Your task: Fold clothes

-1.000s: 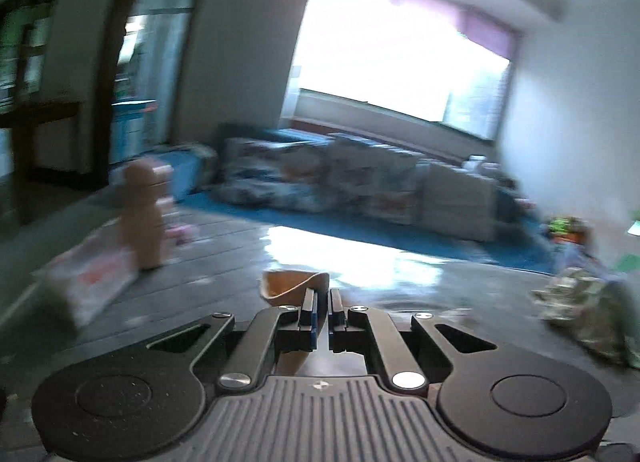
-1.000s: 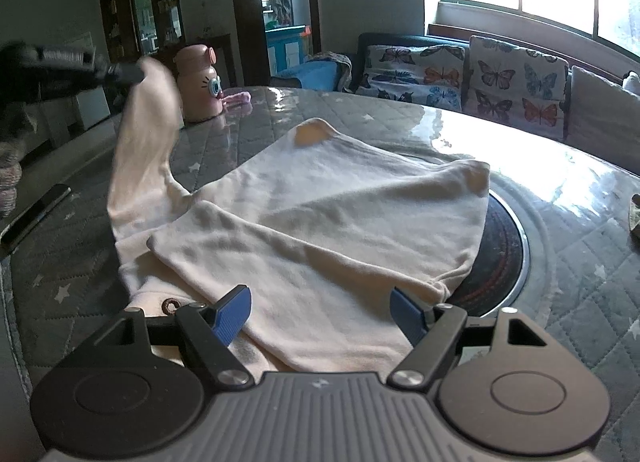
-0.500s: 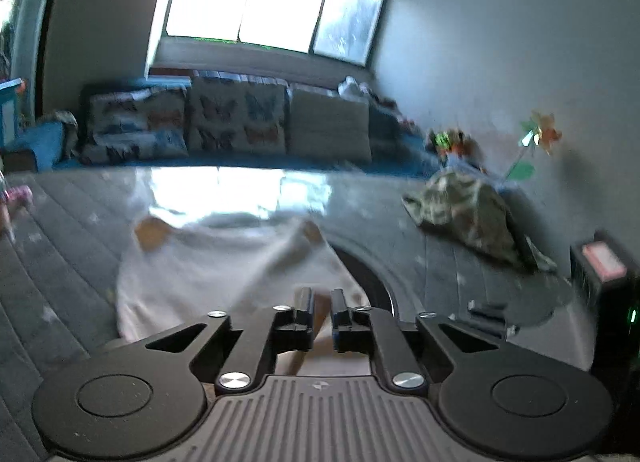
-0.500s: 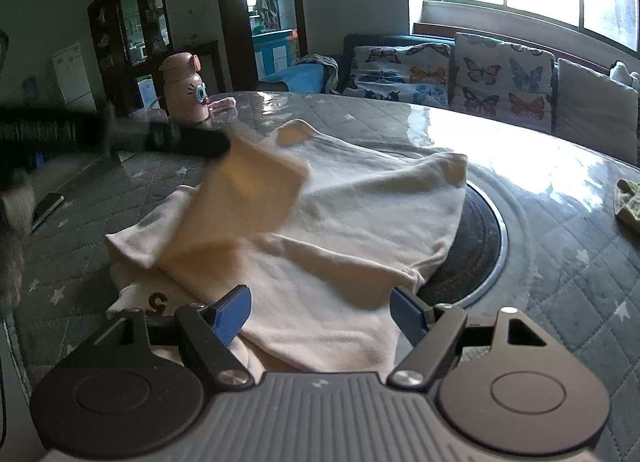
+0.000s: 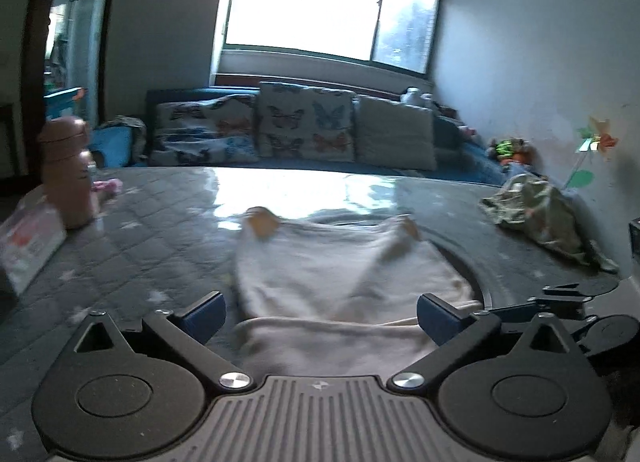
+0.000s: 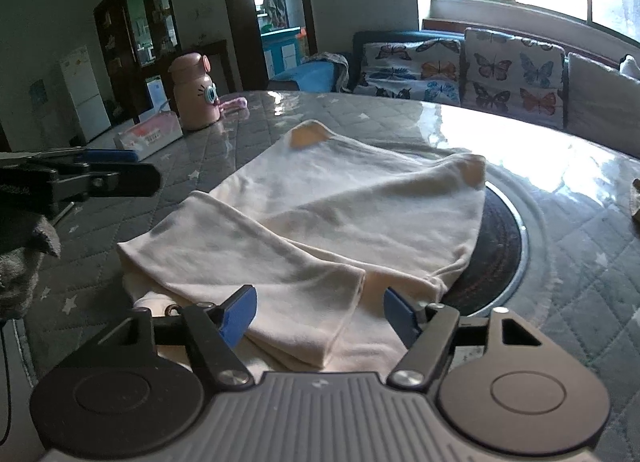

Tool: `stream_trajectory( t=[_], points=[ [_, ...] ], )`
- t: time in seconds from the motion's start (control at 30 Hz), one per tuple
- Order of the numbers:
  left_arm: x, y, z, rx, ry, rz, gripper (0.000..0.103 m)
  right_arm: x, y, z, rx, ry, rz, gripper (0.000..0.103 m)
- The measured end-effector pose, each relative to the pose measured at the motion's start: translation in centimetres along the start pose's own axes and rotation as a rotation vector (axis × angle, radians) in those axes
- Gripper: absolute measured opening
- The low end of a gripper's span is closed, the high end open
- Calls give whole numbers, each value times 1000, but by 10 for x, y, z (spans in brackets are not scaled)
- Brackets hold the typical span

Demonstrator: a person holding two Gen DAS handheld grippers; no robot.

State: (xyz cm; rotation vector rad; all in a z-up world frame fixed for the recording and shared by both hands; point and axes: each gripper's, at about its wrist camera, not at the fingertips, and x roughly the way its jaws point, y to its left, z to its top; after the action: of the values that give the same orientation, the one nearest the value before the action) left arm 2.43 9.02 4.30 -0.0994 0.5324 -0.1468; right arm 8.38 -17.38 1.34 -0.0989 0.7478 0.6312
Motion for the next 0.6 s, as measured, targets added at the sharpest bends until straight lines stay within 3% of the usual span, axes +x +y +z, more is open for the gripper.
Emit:
stream_trajectory(
  t=[0.2,0.47,0.6],
  points=[
    [-2,31,-9,-44,22,76,103,16,-5,2,43,34,-16,53],
    [8,46,-21,-62,68,135,103,25,-6,0,77,48,-35,9],
    [15,48,-22,-50,86,160,103,14,-1,3,56,12,-59,7]
  ],
)
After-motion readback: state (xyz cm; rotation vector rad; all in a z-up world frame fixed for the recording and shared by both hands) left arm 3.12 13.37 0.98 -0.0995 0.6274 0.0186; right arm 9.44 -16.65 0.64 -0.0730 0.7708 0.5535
